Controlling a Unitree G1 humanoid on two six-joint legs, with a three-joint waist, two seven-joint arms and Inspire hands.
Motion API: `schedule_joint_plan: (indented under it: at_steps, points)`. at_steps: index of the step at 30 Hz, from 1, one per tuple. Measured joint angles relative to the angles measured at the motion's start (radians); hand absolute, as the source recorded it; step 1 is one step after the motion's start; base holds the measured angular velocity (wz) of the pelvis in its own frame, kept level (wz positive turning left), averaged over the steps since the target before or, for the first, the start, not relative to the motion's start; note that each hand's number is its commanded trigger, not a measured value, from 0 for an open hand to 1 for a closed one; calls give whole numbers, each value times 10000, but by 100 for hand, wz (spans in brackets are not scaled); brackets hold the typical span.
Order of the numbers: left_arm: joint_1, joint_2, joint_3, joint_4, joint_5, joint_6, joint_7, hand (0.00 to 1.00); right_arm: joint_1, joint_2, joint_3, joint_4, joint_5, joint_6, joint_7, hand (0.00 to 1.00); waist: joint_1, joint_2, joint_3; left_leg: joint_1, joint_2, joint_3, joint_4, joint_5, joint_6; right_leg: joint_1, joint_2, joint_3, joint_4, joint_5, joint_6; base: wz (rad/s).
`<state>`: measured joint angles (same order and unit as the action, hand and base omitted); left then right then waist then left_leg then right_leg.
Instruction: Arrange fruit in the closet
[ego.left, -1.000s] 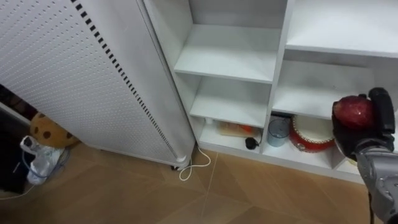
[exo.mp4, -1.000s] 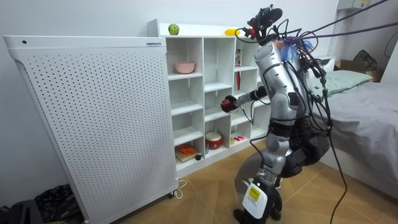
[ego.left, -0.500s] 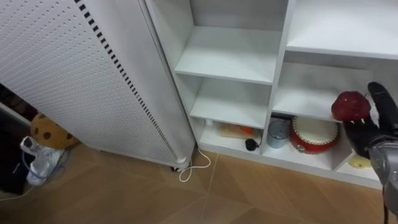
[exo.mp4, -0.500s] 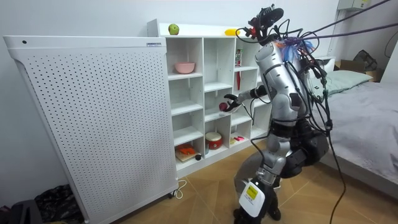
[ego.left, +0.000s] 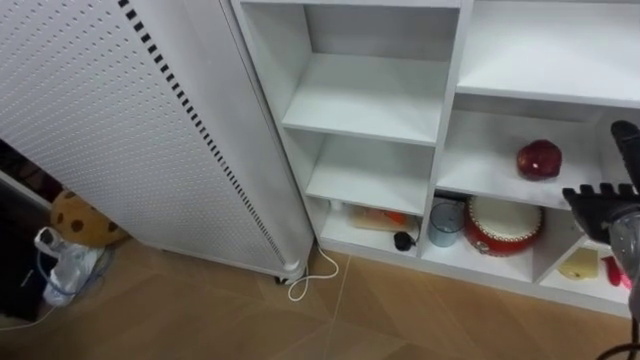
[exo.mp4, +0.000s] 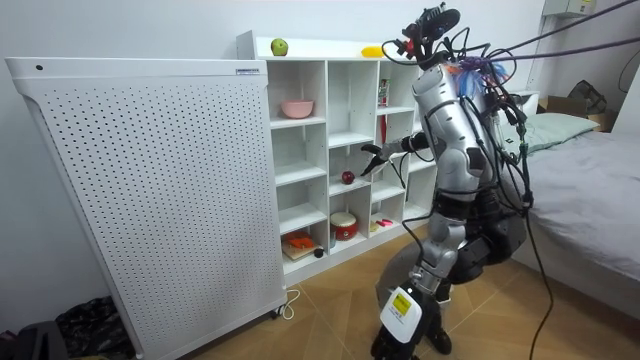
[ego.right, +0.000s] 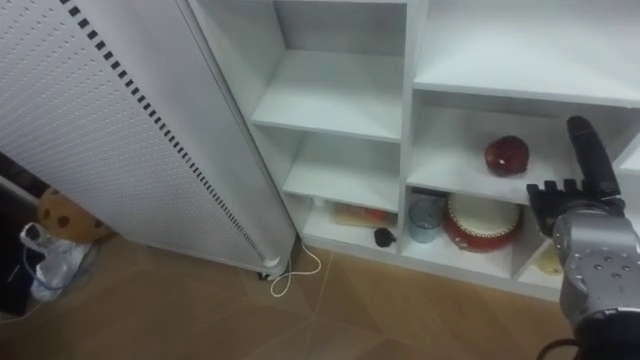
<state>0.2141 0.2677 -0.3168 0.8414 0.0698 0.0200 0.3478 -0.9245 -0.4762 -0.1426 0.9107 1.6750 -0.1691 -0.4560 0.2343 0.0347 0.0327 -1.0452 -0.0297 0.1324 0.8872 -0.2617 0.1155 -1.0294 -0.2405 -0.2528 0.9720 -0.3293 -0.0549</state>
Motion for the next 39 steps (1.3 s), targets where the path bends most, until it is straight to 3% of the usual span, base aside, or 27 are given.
schedule_joint_plan:
  at_steps: [6,17,26,32,39]
  points:
    - [2,0,0,0,0,5,-27,0,0,-5,-2,0,2,-161,-19,0,132,18,1,82,0,9,-13,5,14,68,-3,7,5,-16,-25,0]
    - [249,3,-6,-38,118,33,-79,0,145,-7,4,278,-7,-124,248,0,203,89,18,583,-15,40,-176,-50,-15,534,-9,14,-83,-98,-46,0]
    - [345,63,10,87,123,235,-909,0,1735,12,476,2181,-436,607,2628,0,220,-11,111,2127,23,-22,-1013,-70,-157,2116,89,-275,-913,-152,-65,1]
    - [110,111,293,1112,114,215,-1400,0,3735,22,1361,3253,-1656,1040,3694,0,152,-169,190,3107,172,-86,-1615,-113,-262,3252,374,-474,-1804,-70,-7,-4]
    - [32,157,1083,1605,134,208,-1637,0,5518,265,2267,4169,-5177,1485,4664,0,-297,-432,186,4538,182,-202,-2579,-135,-352,4801,637,-677,-2977,-6,162,0]
